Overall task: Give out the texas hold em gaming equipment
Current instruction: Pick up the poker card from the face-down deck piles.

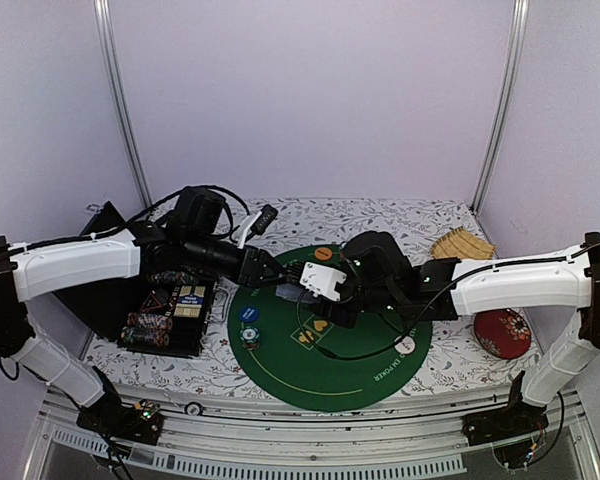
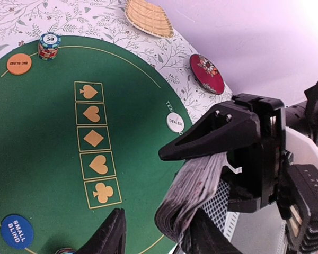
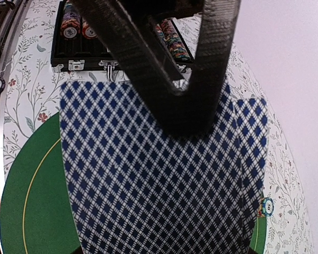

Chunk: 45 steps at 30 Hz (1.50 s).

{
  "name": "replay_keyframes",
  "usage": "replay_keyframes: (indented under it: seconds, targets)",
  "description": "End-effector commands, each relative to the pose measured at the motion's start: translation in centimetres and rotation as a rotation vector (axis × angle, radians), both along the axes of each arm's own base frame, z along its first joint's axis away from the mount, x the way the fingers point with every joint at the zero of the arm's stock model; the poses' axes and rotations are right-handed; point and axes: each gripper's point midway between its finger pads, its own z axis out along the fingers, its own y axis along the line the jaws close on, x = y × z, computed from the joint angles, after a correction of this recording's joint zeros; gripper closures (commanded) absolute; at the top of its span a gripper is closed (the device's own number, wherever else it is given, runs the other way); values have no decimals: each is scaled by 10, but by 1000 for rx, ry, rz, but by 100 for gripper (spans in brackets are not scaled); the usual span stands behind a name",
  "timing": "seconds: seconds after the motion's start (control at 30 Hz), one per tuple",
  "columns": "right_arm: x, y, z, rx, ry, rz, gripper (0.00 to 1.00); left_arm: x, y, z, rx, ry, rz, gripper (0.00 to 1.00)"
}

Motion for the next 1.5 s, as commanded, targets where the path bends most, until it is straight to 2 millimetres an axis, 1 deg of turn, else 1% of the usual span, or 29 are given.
replay_keyframes:
  seconds: [0.0,0.03,0.1,0.17,0.23,0.3,0.5,0.67,0.7,0.97,1.2,1.3,1.47]
  targets:
    - [4,6,10,24,-8,2,51,-1,2,12,-20,-24,-5,53]
    - [4,6,9,21,-7,3,51,-2,2,14,-25,-29,-7,50]
    - [4,6,9,22,-6,2,51,-2,3,20,-36,-41,-7,47]
    - [4,6,9,22,-6,1,51,-2,3,25,-48,-51,-6,46]
    - [4,6,7,21,-3,2,51,-3,3,26,-51,-54,-8,47]
    - [4,7,8,21,-4,5,51,-3,3,27,-53,-51,-8,53]
    - [4,7,7,20,-1,5,51,-5,3,29,-62,-48,-18,80]
    - [5,5,6,18,-1,1,51,-10,1,32,-77,-39,-41,98]
    - [5,4,6,18,-1,0,52,-10,1,34,-79,-40,-40,100]
    - [9,-2,1,11,6,-12,52,-16,0,48,-117,-69,-75,100]
    - [9,-5,-1,11,14,-15,52,-17,1,59,-163,-93,-85,100]
    - [7,-5,0,18,15,-10,52,-13,4,55,-147,-92,-68,100]
    - [5,-4,3,30,19,3,52,-7,7,39,-93,-81,-41,100]
